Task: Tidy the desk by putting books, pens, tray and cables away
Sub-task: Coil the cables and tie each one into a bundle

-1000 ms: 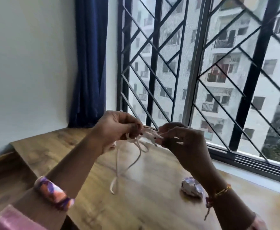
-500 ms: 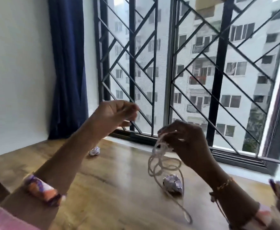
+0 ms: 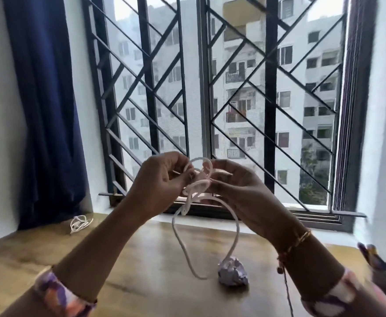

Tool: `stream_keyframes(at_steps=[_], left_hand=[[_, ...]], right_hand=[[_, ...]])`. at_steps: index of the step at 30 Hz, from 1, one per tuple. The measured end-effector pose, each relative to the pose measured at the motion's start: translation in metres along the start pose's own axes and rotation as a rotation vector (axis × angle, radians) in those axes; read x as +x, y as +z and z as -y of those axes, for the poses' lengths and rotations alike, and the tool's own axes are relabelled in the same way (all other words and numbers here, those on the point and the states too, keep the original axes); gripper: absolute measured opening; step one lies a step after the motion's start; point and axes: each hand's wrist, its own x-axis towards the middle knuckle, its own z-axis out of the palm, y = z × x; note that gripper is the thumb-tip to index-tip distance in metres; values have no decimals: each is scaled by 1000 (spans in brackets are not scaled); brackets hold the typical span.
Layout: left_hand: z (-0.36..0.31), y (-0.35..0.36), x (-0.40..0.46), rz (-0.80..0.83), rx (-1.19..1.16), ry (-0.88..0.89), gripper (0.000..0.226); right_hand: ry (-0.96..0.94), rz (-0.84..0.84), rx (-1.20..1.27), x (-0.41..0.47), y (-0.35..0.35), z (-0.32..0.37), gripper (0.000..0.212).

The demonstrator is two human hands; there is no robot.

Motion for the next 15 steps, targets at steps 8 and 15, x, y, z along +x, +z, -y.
stream_keyframes(at_steps=[8,15], left_hand=[[31,-24,23,146,-151,19,16],[66,-62,35,307,-557,-274,22]], right_hand=[[-44,-149,-25,38,24,-21,32],[-110,-292,-433,68,65,-23,28]])
